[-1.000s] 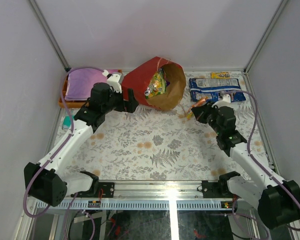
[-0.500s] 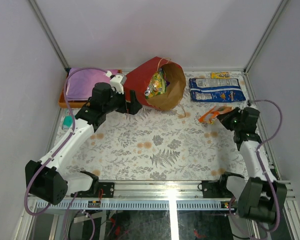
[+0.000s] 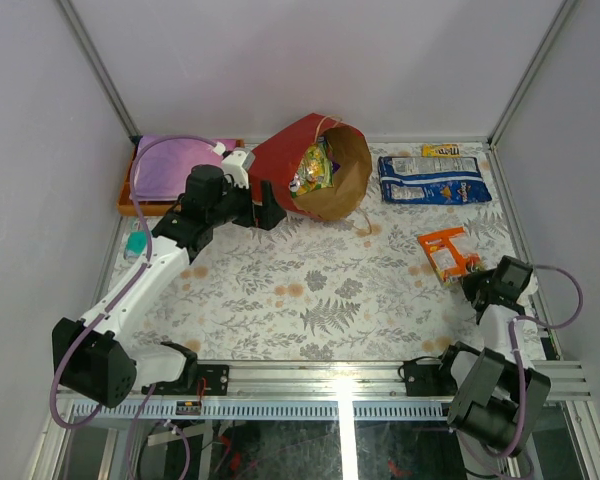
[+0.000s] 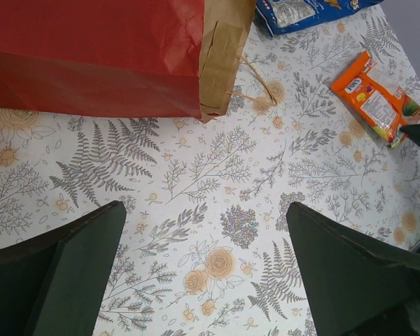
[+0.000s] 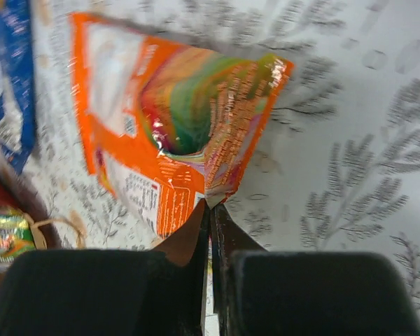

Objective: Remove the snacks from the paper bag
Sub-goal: Place the snack at the center of the board.

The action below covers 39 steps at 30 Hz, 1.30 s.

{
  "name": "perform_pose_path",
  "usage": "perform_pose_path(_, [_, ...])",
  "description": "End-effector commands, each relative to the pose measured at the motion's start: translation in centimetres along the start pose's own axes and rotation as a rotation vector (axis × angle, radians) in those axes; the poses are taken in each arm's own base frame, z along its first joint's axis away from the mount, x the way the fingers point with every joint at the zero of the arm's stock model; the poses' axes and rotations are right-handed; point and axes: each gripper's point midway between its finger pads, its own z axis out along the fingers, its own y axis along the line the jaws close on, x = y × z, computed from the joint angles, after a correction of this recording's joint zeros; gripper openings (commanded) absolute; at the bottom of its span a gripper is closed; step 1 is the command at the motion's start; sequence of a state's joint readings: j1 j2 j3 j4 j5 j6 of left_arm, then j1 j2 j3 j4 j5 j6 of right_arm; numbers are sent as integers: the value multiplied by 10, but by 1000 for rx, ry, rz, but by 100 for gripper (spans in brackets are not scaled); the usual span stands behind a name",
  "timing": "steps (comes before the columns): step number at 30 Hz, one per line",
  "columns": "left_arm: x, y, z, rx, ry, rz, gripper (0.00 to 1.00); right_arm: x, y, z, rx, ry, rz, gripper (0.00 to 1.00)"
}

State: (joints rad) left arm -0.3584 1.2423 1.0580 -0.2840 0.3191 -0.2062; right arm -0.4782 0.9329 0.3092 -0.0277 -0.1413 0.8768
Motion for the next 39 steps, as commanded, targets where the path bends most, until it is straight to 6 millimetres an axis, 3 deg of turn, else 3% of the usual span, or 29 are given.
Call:
perform_pose_path(1, [-9, -2, -2, 12, -27, 15, 100, 0, -13, 5, 61, 5, 158, 0])
perform_pose_path(5, [-6, 0, -1, 2, -23, 12, 100, -11, -24, 5, 109, -64, 200, 0])
perform_pose_path(12, [-6, -2, 0, 17, -13, 9, 100, -46, -9, 26, 82, -150, 219, 0])
perform_pose_path(22, [-3, 1, 1, 0, -5, 14, 100, -72, 14, 67, -10, -181, 382, 0])
perform_pose_path(30, [0, 7, 6, -22, 7, 7, 100, -86, 18, 67, -18, -240, 467, 0])
perform_pose_path(34, [6, 15, 9, -56, 18, -4, 100, -95, 14, 60, -19, -306, 470, 0])
perform_pose_path(37, [8, 21, 10, -88, 14, -10, 100, -96, 22, 58, -46, -297, 438, 0])
perform_pose_path(38, [8, 23, 9, -95, 8, -9, 100, -95, 26, 58, -61, -281, 423, 9])
perform_pose_path(39, [8, 24, 9, -100, 2, -8, 100, -93, 30, 58, -70, -263, 413, 29])
